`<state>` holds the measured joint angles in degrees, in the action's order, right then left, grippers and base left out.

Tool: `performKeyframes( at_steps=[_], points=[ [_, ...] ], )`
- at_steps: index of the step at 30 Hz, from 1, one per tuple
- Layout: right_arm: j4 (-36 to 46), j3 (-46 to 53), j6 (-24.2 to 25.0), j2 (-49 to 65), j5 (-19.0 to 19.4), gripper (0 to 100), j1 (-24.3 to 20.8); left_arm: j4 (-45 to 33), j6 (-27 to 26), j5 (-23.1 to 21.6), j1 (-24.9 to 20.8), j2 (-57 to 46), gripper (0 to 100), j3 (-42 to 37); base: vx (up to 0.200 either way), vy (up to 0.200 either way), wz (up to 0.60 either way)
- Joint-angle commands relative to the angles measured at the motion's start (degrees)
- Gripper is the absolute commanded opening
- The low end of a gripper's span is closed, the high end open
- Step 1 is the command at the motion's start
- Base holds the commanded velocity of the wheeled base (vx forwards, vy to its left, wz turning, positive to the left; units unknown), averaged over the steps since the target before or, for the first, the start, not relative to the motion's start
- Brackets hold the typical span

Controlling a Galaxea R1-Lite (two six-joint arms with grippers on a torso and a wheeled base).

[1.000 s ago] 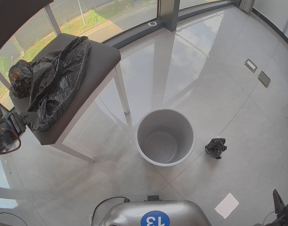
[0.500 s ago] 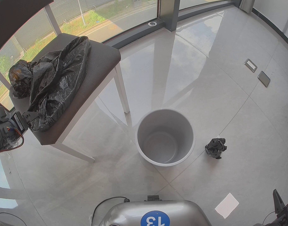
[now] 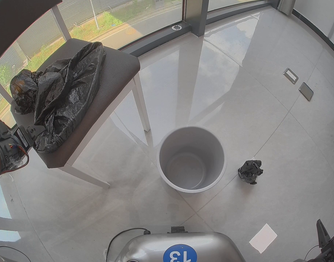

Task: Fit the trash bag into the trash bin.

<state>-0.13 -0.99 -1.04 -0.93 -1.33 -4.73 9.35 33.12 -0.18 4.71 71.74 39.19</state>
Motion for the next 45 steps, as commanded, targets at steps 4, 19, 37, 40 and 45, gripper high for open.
performKeyframes(
  at_steps=[4,19,37,40,45],
  points=[
    [-0.04,0.99,-0.11,0.93,0.01,100,-0.02,0.05,0.01,-0.17,-0.05,0.24,100,-1.05,0.000,0.000,0.00],
    [-0.04,0.99,0.16,0.93,0.01,100,-0.02,2.95,-0.78,0.36,-0.14,-0.11,0,-1.75,0.000,0.000,0.00],
    [0.05,0.99,0.42,0.93,-0.08,100,-0.02,3.04,-1.39,0.01,-0.31,-7.14,0,-8.43,0.000,0.000,0.00],
    [0.05,0.99,0.42,0.93,-0.08,100,-0.02,2.95,-1.83,0.09,-0.22,-7.32,0,-7.64,0.000,0.000,0.00],
    [0.05,0.99,-0.11,0.93,0.10,100,-0.02,2.87,-3.85,-0.52,-1.19,-6.44,0,-4.65,0.000,0.000,0.00]
  ],
)
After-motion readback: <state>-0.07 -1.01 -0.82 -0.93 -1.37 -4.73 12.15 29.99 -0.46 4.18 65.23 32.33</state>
